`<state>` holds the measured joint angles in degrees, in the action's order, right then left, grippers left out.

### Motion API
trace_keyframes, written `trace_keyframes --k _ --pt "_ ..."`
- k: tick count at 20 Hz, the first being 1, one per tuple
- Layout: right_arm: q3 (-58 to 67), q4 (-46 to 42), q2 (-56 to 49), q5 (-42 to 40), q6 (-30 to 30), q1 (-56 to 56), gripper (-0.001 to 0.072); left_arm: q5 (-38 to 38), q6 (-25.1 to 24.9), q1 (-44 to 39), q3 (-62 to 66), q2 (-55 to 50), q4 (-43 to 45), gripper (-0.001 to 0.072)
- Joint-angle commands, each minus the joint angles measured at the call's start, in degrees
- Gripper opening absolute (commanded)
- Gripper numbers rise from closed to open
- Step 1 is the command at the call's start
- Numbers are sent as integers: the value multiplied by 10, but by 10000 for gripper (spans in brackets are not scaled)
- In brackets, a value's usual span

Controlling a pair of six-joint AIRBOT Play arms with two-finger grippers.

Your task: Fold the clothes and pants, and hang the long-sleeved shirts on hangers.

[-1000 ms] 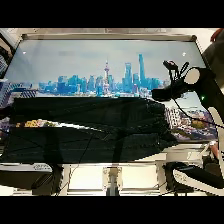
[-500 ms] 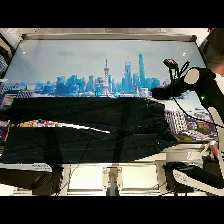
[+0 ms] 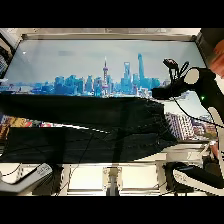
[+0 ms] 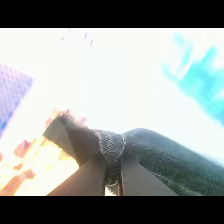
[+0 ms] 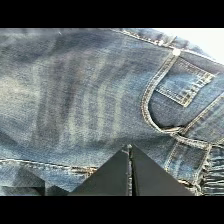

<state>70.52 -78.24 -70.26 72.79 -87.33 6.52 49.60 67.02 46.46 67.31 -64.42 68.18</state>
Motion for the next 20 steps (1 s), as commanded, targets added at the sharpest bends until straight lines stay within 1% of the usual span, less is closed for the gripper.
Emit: trace_keyframes --k 1,2,4,7,8,9,10,12,14,17,20 --pt "0 -7 0 0 28 0 19 3 147 2 0 131 3 21" --pt "0 -12 0 0 35 -1 19 -1 170 2 0 153 3 21" --pt "0 -23 0 0 37 0 19 -9 183 2 1 180 3 21" --pt "0 -29 0 -9 37 0 19 -3 213 1 0 181 16 20" --pt "0 -29 0 -15 37 -1 19 -3 238 1 0 170 35 20" --pt "0 -30 0 -25 37 0 19 -3 264 1 0 152 62 20" --pt "0 -30 -1 -36 37 0 19 -3 276 1 0 130 87 20" --pt "0 -30 -6 -55 36 0 19 -15 282 1 0 74 101 20" --pt "0 -30 -13 -68 35 0 19 -54 289 -2 0 18 94 20" --pt "0 -33 -29 -99 22 -1 19 -135 348 -24 4 -64 94 20" --pt "0 -47 -48 -123 -7 -1 20 -188 376 -56 47 -152 93 20"
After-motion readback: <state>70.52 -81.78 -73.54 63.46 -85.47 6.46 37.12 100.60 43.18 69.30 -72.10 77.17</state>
